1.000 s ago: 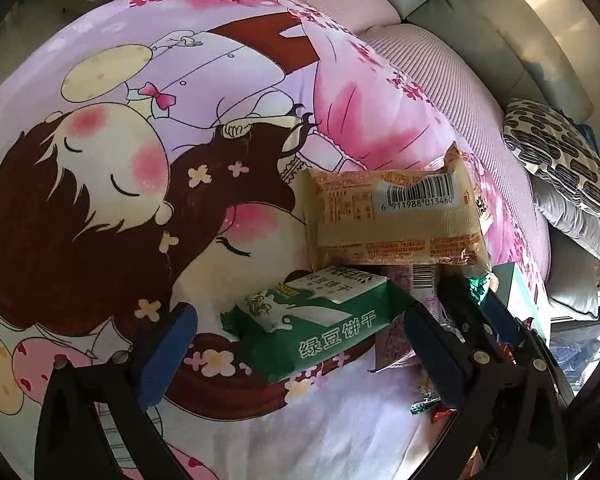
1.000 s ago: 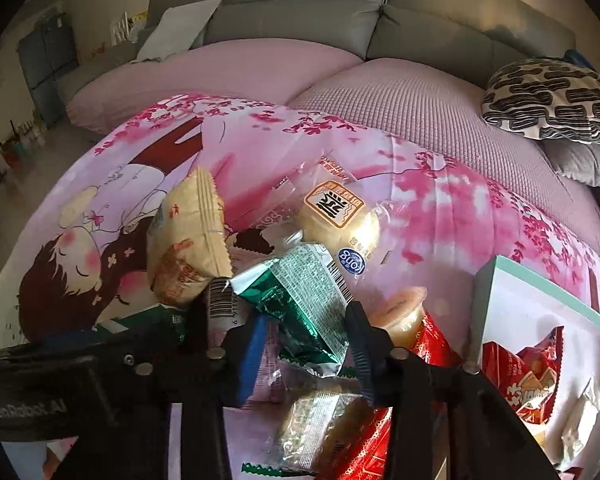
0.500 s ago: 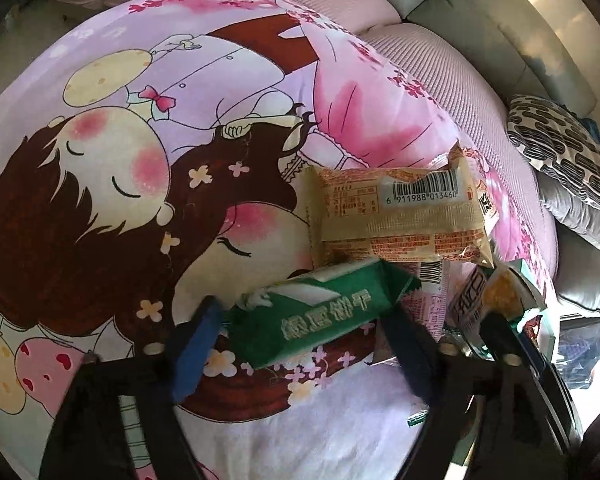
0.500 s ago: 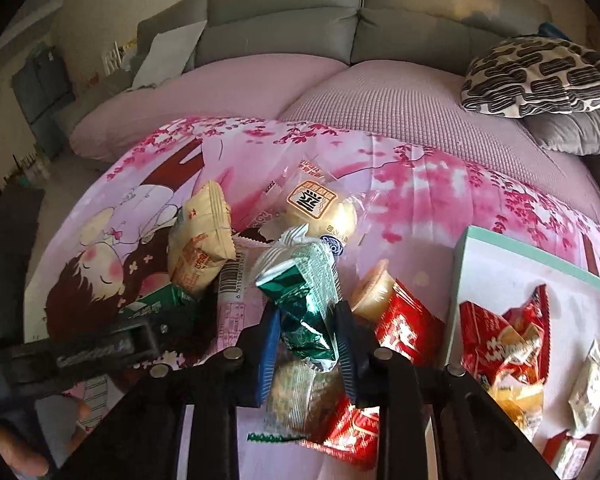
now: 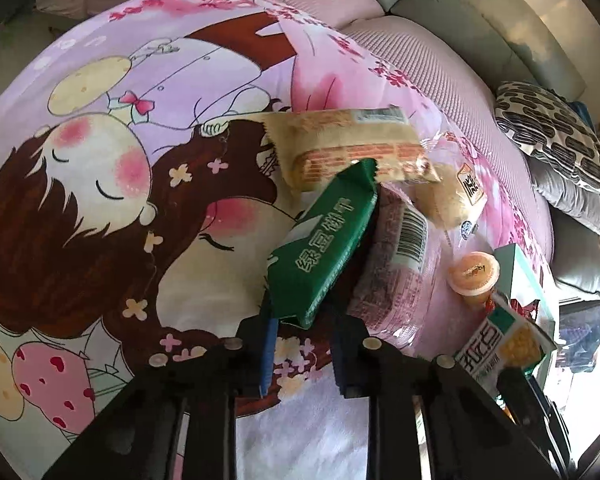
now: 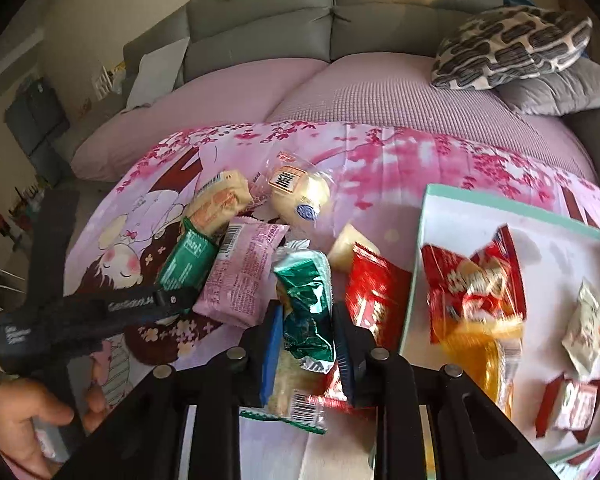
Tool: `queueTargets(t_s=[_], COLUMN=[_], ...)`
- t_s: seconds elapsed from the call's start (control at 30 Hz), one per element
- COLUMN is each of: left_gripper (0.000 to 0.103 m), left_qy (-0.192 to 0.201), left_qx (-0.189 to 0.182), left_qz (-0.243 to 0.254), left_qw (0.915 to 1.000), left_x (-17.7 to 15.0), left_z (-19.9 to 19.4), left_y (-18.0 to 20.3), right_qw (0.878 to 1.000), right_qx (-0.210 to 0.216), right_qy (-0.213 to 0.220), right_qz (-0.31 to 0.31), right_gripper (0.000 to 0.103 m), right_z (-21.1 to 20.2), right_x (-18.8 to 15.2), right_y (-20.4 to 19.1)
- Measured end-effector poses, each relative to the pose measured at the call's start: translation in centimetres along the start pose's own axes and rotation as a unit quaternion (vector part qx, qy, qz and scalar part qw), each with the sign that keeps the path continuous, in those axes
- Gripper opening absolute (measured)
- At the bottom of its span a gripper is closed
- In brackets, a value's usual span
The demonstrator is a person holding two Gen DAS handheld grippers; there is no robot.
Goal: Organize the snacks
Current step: 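Grasp the green biscuit pack with the left tool while the right tool grasps the green-wrapped snack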
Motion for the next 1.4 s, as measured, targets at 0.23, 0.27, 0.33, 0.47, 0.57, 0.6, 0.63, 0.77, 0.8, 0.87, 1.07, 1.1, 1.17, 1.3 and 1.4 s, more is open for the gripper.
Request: queueTargets(t_s=[0.23, 0.27, 0.33, 0.47, 0.57, 0.6, 0.63, 0.77, 0.8, 0.87, 1.07, 1.1, 1.17, 1.3, 1.4], left_gripper=[0.019, 0.018, 0.018, 0.019, 0.025, 0.030, 0.035, 0.051, 0.051, 0.051, 0.062, 0.062, 0.062, 0.062, 0.062], left_qy=[0.007, 0.008, 0.005, -0.002, -0.006, -0.007, -0.006, 0.003, 0.009, 0.026, 0.079, 0.081, 0.082, 0.055, 0.046], left_qx=[-0.001, 0.000, 0.002, 0.004, 0.012, 0.012, 0.014, 0.008, 0.005, 0.003, 0.028, 0.035, 0.046, 0.054, 0.062], left_qz=[0.022, 0.027, 0.030, 0.020, 0.020, 0.020, 0.022, 0.026, 0.024, 0.029, 0.044, 0.049, 0.058, 0.080, 0.106], left_qw=[0.9997, 0.9996, 0.9995, 0.9998, 0.9997, 0.9997, 0.9996, 0.9996, 0.9997, 0.9992, 0.9955, 0.9948, 0.9938, 0.9939, 0.9914], left_x=[0.1, 0.0, -0.1, -0.1, 0.0, -0.1, -0.1, 0.1, 0.1, 0.3, 1.4, 1.7, 2.2, 2.1, 1.8], left_z=[-0.4, -0.5, -0.3, -0.4, -0.4, -0.6, -0.8, -1.9, -2.4, -3.5, -5.0, -4.6, -3.5, -0.8, 0.4], left_y=[0.8, 0.9, 1.1, 0.7, 0.5, 0.4, 0.3, 0.2, 0.1, 0.1, -0.2, -0.2, -0.1, 0.3, 1.1], right_qw=[1.000, 1.000, 1.000, 1.000, 1.000, 1.000, 1.000, 1.000, 1.000, 1.000, 1.000, 1.000, 1.000, 0.999, 0.999], right_qx=[0.001, 0.003, 0.004, 0.009, 0.009, 0.009, 0.008, 0.009, 0.008, 0.007, -0.004, -0.003, -0.001, 0.000, -0.001], right_qy=[0.000, -0.001, -0.002, -0.004, 0.003, 0.007, 0.010, 0.011, 0.010, 0.010, 0.001, -0.002, -0.007, -0.022, -0.027], right_qz=[0.016, 0.017, 0.018, 0.028, 0.029, 0.025, 0.023, 0.019, 0.018, 0.016, 0.024, 0.026, 0.027, 0.029, 0.027], right_gripper=[0.018, 0.018, 0.018, 0.018, 0.019, 0.020, 0.024, 0.034, 0.034, 0.034, 0.046, 0.046, 0.046, 0.046, 0.046], right_z=[-0.8, -0.7, -0.7, -0.4, -0.5, -0.6, -0.6, -0.2, 0.0, 0.4, 1.8, 2.0, 2.5, 3.5, 4.1], right_x=[-0.5, -0.5, -0.6, -0.4, 0.0, 0.2, 0.3, 0.8, 1.0, 1.2, 1.3, 1.2, 1.1, 0.6, 0.4], right_y=[1.1, 1.2, 1.4, 1.9, 1.9, 1.8, 1.6, 1.1, 1.0, 0.8, 1.2, 1.2, 1.2, 1.1, 1.0])
Point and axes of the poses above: each gripper's, at about its wrist camera, not at the fingertips, and z roughly the way its jaws point, y to its right, x to its top, the point moved 3 cm from there along z, roughly the way its jaws point, and after that the axes turned 8 degrees about y, right-handed, at the moved point
